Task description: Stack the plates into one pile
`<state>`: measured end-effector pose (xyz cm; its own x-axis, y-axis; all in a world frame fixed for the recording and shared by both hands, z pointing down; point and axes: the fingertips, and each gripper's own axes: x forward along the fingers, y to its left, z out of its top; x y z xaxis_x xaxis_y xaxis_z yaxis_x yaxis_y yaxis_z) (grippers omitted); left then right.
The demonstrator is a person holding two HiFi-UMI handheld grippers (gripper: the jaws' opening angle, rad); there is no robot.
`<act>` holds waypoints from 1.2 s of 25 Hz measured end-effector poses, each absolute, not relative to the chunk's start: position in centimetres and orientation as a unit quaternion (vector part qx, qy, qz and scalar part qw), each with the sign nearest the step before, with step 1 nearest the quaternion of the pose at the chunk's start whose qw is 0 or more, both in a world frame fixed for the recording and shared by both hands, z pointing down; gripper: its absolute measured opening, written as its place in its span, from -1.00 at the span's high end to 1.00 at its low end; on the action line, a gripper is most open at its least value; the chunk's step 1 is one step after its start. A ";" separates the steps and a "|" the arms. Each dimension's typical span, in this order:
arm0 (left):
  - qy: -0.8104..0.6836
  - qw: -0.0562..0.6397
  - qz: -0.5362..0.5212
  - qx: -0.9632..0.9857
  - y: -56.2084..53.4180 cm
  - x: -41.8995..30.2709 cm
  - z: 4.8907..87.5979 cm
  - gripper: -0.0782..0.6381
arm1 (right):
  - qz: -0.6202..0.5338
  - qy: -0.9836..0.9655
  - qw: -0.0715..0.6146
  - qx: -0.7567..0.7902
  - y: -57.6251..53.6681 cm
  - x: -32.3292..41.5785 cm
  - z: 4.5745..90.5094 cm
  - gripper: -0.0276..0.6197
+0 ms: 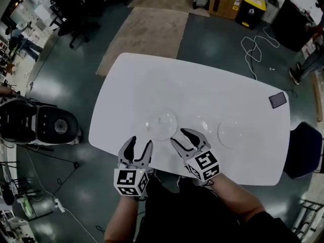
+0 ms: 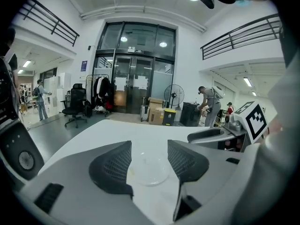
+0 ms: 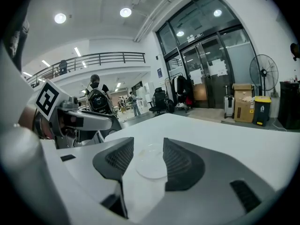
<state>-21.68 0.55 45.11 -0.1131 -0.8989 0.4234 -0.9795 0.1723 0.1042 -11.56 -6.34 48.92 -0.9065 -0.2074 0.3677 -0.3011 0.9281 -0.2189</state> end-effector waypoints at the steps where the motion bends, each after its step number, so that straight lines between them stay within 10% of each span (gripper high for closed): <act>1: -0.738 0.202 0.102 0.635 0.5 -21.9 45.4 0.11 | 0.138 -0.966 0.175 0.131 -6.3 -11.8 49.4 0.26; 30: -0.634 0.291 0.125 0.706 -2.5 -28.6 53.3 0.11 | 0.174 -0.904 0.311 0.235 -6.1 -16.7 60.2 0.30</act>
